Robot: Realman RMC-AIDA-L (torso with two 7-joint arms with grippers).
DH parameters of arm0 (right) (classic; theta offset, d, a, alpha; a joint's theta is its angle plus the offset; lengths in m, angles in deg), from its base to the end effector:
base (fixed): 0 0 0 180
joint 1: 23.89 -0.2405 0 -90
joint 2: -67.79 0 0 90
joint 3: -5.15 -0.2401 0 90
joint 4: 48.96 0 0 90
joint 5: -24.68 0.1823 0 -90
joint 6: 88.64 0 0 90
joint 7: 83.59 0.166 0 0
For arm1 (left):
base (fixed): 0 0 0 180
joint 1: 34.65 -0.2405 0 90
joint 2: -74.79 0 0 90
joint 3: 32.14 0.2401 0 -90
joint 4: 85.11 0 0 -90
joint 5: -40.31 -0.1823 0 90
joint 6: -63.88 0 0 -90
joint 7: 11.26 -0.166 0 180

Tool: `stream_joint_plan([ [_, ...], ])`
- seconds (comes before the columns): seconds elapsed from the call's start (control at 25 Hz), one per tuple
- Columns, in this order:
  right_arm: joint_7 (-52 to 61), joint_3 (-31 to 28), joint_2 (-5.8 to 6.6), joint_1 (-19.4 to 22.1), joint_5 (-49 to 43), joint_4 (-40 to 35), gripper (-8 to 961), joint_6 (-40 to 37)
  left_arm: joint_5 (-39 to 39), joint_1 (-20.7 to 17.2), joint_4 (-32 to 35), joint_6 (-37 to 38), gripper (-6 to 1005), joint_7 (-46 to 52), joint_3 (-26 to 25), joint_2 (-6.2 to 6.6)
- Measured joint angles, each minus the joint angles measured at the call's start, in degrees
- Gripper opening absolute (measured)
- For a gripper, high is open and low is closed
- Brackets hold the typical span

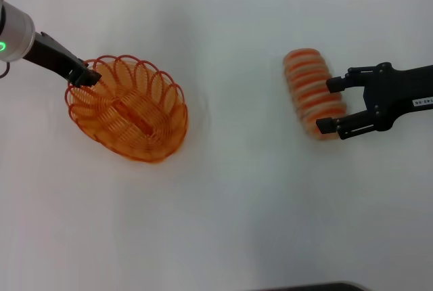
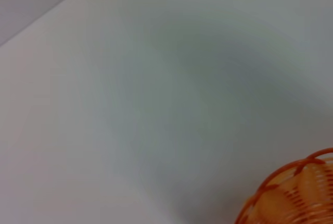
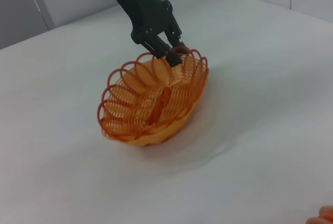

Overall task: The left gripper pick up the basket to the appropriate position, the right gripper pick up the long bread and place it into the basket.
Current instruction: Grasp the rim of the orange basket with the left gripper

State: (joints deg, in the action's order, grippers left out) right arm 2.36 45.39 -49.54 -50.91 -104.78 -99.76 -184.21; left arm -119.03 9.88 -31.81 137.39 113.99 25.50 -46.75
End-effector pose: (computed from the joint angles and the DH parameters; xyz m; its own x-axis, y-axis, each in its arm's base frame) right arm 0.2608 0.2876 0.0138 0.8861 -0.4023 -0.2302 -0.4421 -0.8827 -0.1595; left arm -0.2257 0.3767 -0.0164 0.7796 0.6017 -0.1736 0.4574 -0.7364 -0.4984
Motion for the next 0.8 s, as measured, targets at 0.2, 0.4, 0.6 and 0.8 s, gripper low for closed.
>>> stream_joint_plan([
  [0.2, 0.0, -0.1, 0.08, -0.1, 0.0, 0.0, 945, 0.0, -0.4, 0.4, -0.1, 0.8, 330, 0.1, 0.0, 0.10],
  [0.4, 0.0, -0.2, 0.09, -0.1, 0.0, 0.0, 946, -0.1, -0.5, 0.8, 0.1, 2.4, 158, 0.7, -0.4, 0.13],
  [0.6, 0.0, -0.2, 0.08, 0.0, 0.2, 0.0, 946, -0.1, -0.5, 1.7, 0.2, 4.8, 76, 4.8, -0.9, 0.77],
  [0.8, 0.0, -0.3, 0.12, 0.0, 0.3, 0.0, 945, -0.2, -0.2, 3.1, 0.4, 9.9, 72, 11.7, -3.4, 2.37],
])
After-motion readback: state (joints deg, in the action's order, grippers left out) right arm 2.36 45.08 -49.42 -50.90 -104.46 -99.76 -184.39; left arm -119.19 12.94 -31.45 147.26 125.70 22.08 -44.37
